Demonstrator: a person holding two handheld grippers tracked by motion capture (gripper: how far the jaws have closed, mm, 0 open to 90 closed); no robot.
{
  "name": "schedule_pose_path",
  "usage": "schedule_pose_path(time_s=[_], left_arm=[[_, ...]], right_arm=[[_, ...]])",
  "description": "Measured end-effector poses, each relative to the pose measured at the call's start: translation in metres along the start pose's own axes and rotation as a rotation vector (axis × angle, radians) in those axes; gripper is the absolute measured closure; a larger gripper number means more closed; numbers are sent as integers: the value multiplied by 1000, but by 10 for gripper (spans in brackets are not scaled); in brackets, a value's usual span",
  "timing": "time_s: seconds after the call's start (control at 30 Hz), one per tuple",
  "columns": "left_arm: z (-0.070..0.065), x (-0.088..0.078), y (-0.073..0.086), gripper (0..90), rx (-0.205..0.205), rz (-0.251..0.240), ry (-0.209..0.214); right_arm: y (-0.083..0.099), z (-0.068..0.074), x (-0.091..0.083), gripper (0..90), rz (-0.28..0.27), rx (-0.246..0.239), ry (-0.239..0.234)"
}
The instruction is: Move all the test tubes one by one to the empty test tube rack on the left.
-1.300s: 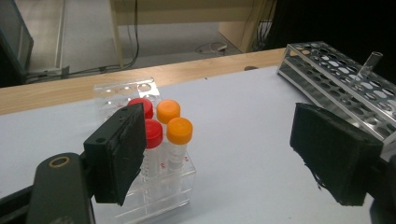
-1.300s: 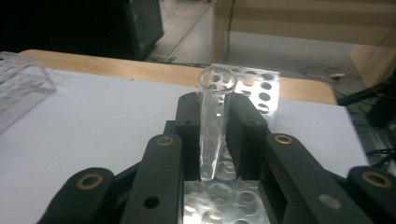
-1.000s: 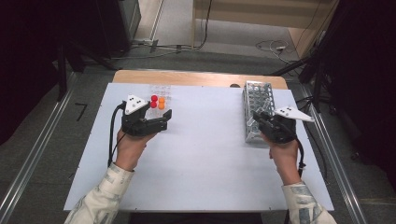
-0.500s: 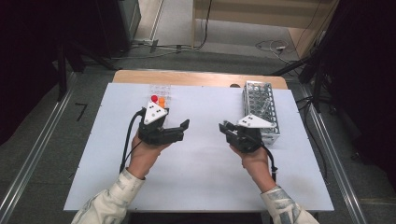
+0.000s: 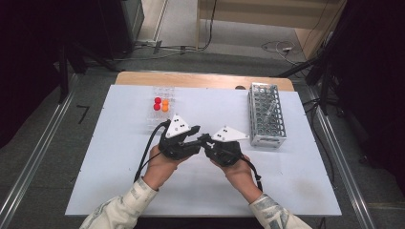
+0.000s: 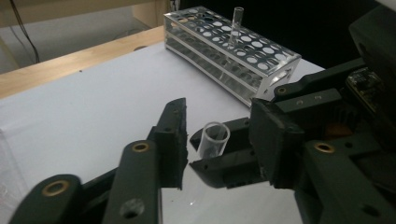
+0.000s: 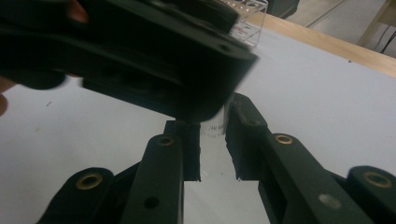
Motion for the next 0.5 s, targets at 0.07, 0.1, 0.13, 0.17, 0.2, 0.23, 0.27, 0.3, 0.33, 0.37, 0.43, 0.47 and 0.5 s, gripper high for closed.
schedule_pose_path(time_s=[0.07,0.1,0.13,0.17,0.2,0.23,0.27,0.3,0.33,0.37,0.43,0.47,0.5], left_arm=[[1,2,2,629,-5,8,8],[2,3,2,652,-7,13,12],[2,4,3,670,-8,19,13],[2,4,4,686,-9,24,16],[2,5,4,697,-12,24,12],[3,5,4,702,-11,24,13],[3,5,5,702,-15,26,15],[3,6,5,702,-18,23,15],[3,6,5,702,-24,24,15],[4,6,5,702,-28,26,19],[4,6,6,706,-32,28,21],[5,7,6,726,-34,29,18],[5,7,7,737,-35,27,18]], right_arm=[[0,4,2,732,1,-12,2],[1,5,2,732,3,-15,2],[1,6,3,732,2,-18,1],[1,7,3,732,3,-18,2],[2,7,3,732,4,-24,8],[2,6,4,732,2,-25,9],[2,6,3,732,2,-20,13],[2,5,3,732,1,-17,16],[3,4,3,732,1,-17,18],[3,4,3,732,4,-9,18],[3,4,3,732,-2,-7,20],[4,4,3,732,-4,-9,21],[4,4,3,732,-8,-10,22]])
Point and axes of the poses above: each handheld gripper's, and its own axes: x roughly forward along the jaws, y roughly out of its underside, z roughly to its left, the point moved 1 cm from there along x, roughly forward along the jaws, and after that the axes turned 3 degrees about z, right-handed, at the moved point
